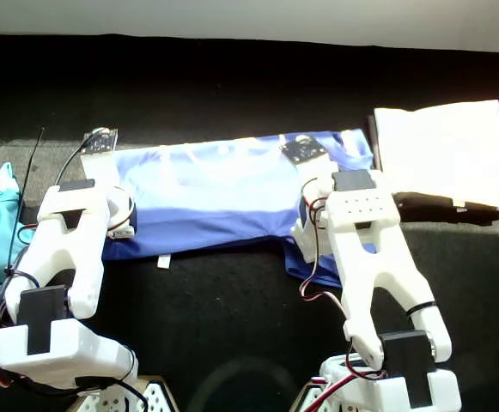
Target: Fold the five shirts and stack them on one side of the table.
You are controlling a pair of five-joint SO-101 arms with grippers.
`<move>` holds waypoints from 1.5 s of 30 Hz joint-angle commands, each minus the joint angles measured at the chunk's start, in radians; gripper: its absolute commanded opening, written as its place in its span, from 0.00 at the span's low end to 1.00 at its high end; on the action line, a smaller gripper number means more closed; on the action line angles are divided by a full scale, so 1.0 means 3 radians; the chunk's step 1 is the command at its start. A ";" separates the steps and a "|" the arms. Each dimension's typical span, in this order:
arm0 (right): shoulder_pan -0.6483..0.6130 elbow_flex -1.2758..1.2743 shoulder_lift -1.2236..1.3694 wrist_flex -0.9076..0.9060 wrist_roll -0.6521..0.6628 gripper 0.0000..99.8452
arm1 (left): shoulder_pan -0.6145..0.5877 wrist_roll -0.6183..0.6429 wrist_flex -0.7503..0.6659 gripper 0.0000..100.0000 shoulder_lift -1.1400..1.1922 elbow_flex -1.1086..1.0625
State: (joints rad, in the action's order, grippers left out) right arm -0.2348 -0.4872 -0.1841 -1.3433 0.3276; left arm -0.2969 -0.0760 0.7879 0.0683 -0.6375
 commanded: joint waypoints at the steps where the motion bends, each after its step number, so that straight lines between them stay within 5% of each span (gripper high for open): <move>1: -0.0038 0.0105 -0.0161 -0.0064 -0.0010 0.01 | -0.0069 0.0031 -0.0123 0.01 0.0003 -0.0008; 20: -0.0315 -0.0330 -0.0197 0.0146 -0.0005 0.01 | -0.0069 0.0036 -0.0123 0.01 0.0003 -0.0008; 27: -0.0309 0.0033 -0.0202 -0.0238 -0.0010 0.19 | -0.0069 0.0036 -0.0123 0.01 0.0003 -0.0008; 32: -0.0120 0.0667 -0.0197 -0.0540 -0.0010 0.19 | -0.0069 0.0036 -0.0123 0.01 0.0003 -0.0008; 37: 0.0524 0.0478 -0.0151 0.0156 -0.0010 0.00 | -0.0069 0.0036 -0.0123 0.01 0.0003 -0.0008; 45: 0.0754 -0.0806 -0.0151 0.1532 -0.0010 0.01 | -0.0069 0.0036 -0.0123 0.01 0.0003 -0.0008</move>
State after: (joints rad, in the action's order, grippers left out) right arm -0.0215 -0.6345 -0.1949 -0.9966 0.3276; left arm -0.2969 -0.0760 0.7864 0.0683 -0.6375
